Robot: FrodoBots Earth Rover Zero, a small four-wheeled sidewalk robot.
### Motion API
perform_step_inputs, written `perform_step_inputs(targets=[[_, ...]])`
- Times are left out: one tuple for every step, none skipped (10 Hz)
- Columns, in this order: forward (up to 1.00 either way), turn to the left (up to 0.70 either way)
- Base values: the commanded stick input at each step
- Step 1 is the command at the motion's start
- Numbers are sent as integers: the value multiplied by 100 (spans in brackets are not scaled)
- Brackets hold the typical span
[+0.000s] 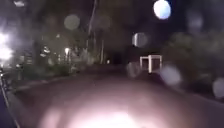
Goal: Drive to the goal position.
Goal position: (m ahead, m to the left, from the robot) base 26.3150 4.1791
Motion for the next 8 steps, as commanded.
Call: perform_step_inputs(targets=[[50,9],[50,5],[40,0],[0,0],[0,0],[0,0],[0,0],[0,0]])
